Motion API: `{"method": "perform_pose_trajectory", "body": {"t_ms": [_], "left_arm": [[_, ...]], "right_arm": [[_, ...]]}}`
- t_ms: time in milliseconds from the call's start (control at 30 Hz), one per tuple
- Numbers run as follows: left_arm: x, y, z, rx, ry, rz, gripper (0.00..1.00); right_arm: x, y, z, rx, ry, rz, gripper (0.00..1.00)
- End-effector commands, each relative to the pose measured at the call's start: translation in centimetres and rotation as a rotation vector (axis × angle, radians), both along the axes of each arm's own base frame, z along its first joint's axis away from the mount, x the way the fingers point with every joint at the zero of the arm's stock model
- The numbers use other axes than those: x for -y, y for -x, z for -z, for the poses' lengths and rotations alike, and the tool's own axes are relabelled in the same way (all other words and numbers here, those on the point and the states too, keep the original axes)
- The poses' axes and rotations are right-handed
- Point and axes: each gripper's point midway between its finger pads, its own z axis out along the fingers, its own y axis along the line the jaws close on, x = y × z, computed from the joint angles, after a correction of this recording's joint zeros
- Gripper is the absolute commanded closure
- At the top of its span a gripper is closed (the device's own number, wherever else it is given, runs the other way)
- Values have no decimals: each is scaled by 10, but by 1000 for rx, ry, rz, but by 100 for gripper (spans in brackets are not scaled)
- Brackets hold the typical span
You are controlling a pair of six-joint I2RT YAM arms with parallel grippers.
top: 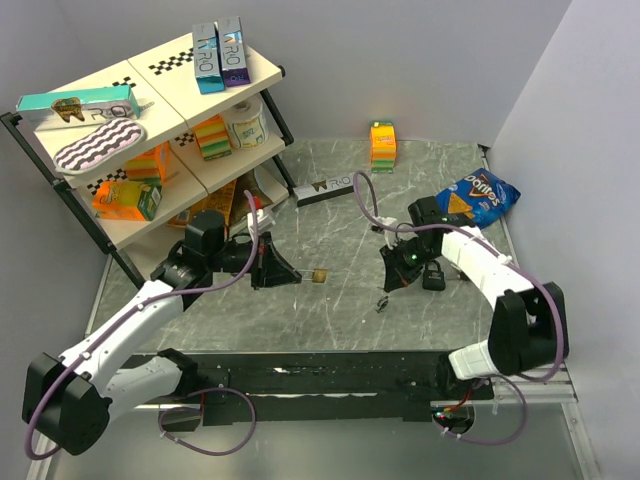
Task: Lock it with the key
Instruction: Place the key at the center of the board.
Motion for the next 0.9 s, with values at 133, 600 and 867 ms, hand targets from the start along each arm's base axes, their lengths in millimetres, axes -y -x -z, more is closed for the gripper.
{"method": "perform_pose_trajectory", "body": {"t_ms": [133,600,867], "left_arm": [[0,-13,0,41,-31,-27,99],[-3,-7,17,-2,-44,-31,99],[-2,-8,24,-33,-50,-37,99]], "right_arm": [[53,-56,48,46,173,101,100],[70,-111,59,86,230,104,100],[71,-121,57,84,241,92,67]]}}
